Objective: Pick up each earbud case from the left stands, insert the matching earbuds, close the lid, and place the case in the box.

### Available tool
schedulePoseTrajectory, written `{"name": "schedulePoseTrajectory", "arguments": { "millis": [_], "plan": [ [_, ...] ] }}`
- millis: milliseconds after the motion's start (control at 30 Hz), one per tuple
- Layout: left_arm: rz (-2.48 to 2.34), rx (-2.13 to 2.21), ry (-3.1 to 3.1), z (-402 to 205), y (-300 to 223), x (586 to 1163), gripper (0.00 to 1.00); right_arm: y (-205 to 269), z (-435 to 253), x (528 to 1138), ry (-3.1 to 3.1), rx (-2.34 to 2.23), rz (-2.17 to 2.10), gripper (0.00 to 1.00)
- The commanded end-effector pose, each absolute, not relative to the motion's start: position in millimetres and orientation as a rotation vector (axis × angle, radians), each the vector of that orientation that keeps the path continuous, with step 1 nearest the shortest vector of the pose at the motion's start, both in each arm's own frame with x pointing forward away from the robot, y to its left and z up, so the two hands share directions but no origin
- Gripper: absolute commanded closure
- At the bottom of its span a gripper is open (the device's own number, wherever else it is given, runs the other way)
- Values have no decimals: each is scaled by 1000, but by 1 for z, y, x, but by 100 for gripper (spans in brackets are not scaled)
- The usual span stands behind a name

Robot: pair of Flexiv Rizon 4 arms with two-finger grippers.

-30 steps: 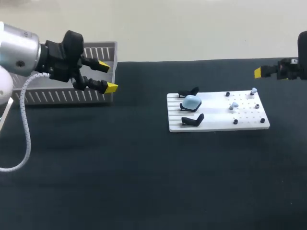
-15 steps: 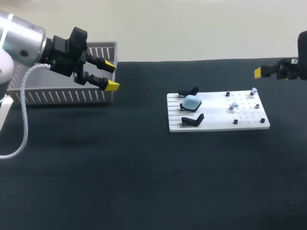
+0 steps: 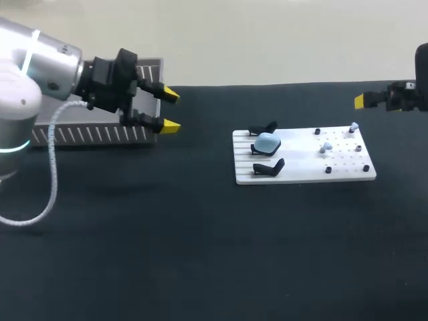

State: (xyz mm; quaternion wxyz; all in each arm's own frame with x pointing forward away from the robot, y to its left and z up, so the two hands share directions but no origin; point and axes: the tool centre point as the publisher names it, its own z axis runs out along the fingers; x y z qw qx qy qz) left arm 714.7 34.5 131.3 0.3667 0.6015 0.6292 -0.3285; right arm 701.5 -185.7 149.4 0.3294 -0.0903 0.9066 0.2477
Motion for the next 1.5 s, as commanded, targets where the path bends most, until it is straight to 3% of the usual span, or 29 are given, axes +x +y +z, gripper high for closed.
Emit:
{"name": "schedulePoseTrajectory", "arguments": {
  "millis": [33, 967, 1100, 1200, 1500],
  "plan": [
    [-916, 1591, 1564, 121, 13, 741, 0, -186, 150, 701, 2372, -236, 646, 0],
    [-977, 1621, 1540, 84, -45, 704, 0, -186, 150, 701, 2372, -236, 646, 0],
    [-992, 1621, 1526, 79, -48, 708, 5, -186, 150, 701, 2372, -236, 646, 0],
    [-1006, 1628, 1518, 76, -50, 710, 18, -186, 150, 701, 2372, -236, 646, 0],
    [-1060, 1653, 1501, 67, -62, 718, 15, -186, 150, 701, 2372, -236, 646, 0]
  ]
}}
